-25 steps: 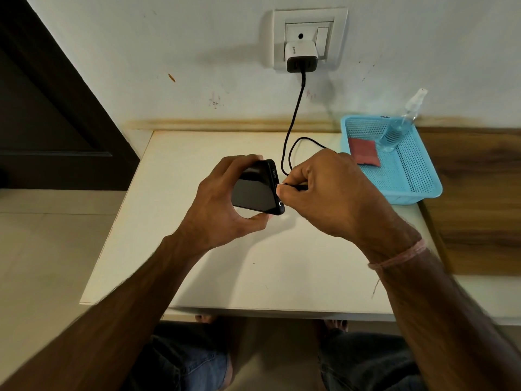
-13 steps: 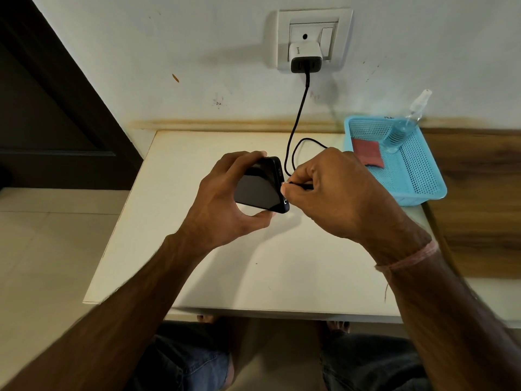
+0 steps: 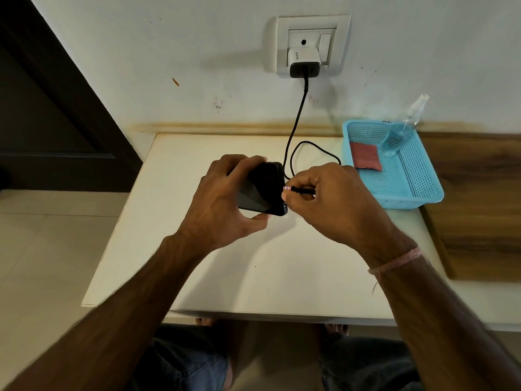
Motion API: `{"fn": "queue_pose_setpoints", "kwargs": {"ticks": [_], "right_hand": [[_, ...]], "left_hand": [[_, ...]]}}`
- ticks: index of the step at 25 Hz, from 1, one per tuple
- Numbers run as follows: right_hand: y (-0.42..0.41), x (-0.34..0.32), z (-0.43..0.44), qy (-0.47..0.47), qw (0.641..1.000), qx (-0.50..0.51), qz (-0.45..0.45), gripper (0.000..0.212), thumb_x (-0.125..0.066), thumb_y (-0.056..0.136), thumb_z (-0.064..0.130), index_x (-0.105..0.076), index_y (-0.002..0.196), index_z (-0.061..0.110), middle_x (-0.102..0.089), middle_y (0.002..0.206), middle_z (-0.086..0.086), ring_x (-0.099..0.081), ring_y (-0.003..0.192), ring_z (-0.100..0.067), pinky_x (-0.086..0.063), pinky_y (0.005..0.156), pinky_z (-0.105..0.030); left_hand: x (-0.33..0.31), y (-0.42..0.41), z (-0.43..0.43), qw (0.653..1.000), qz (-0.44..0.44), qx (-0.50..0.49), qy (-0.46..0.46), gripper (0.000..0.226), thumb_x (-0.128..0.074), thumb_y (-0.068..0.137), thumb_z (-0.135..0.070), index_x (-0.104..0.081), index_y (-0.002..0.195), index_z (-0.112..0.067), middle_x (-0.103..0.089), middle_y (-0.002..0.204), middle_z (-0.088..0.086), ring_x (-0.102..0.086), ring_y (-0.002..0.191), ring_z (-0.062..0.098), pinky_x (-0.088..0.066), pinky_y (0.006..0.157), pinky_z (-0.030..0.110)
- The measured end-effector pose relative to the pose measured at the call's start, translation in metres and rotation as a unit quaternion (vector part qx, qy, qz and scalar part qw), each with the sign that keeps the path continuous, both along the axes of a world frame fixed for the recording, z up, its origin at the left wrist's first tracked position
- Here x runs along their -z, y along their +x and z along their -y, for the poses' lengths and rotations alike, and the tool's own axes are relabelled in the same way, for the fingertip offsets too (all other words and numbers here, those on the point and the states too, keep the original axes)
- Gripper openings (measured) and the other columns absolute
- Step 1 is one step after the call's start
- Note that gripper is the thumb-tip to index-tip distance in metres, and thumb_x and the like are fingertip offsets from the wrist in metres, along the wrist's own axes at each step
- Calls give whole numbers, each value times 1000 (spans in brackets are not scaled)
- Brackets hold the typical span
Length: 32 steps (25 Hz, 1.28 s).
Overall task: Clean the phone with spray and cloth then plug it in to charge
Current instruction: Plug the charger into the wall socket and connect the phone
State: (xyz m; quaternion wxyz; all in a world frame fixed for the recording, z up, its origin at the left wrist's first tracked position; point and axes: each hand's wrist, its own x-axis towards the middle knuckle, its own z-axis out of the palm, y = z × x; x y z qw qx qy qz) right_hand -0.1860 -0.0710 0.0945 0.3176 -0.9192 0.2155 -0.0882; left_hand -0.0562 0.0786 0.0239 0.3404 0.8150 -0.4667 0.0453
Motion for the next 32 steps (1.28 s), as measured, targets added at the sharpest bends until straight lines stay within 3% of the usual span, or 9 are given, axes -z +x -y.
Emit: {"fn": "queue_pose_setpoints", "kwargs": {"ticks": [3,5,7,10,14,19,24,28,32], "right_hand": [[-2,6,4,-8,1000,1,-4,19,-70,83,35,-74,100,26,-71,82,9,-64,77,-7,-54,75,-27],[-2,10,3,-12,1000,-9,-17,40,-76,77,39,-65,115,29,-71,89,10,-65,87,-9,-54,82,-31],[-1,14,2,-20,999,-25,-32,71,-81,71,40,-46,132,33,-68,109,10,-63,101,-12,-49,84,-31],[-1,23,-4,-59,997,-41,-21,96,-86,67,33,-23,138,38,-57,126,9,-57,109,-13,-42,81,-29],[3,36,-11,-95,995,-35,26,90,-86,67,29,-26,133,31,-51,129,4,-61,103,-19,-52,86,-36],[7,54,-9,-158,987,-19,3,88,-84,64,47,-35,134,27,-50,127,5,-59,106,-18,-45,87,-39],[10,69,-8,-148,988,-32,-37,90,-77,66,59,-32,138,30,-51,133,8,-54,118,-16,-40,96,-45],[12,73,-9,-108,993,-49,-24,83,-75,66,61,-39,135,31,-55,130,10,-56,114,-15,-40,94,-40],[11,75,-6,-112,992,-58,12,84,-76,65,59,-44,135,27,-60,123,7,-59,105,-14,-47,93,-39]], "left_hand": [[-4,-1,1,1000,10,-8,21,87,-86,61,-35,-55,142,-20,-56,133,8,-54,120,31,-50,94,51],[-6,-2,1,999,18,-14,34,87,-84,61,-37,-54,142,-20,-56,133,9,-53,120,32,-48,94,48],[-7,-3,1,998,18,-18,49,89,-84,61,-37,-53,143,-21,-55,134,9,-52,122,32,-45,96,48],[-10,-3,1,997,20,-29,73,91,-86,62,-34,-51,144,-24,-53,136,7,-50,125,31,-44,99,50],[-15,-1,0,990,44,-26,128,93,-85,62,-39,-49,147,-28,-53,137,4,-47,128,29,-40,104,52],[-22,4,1,969,102,-12,223,89,-78,63,-50,-47,146,-38,-53,133,-5,-49,122,23,-32,106,48],[-26,13,0,941,144,22,304,88,-69,61,-62,-45,144,-43,-53,128,-8,-50,117,24,-30,105,50],[-27,19,0,923,150,51,351,87,-68,60,-64,-44,141,-46,-53,128,-10,-50,116,22,-27,109,53],[-27,31,-9,927,118,65,349,96,-72,61,-64,-35,146,-40,-52,130,-9,-50,118,22,-27,109,54]]}}
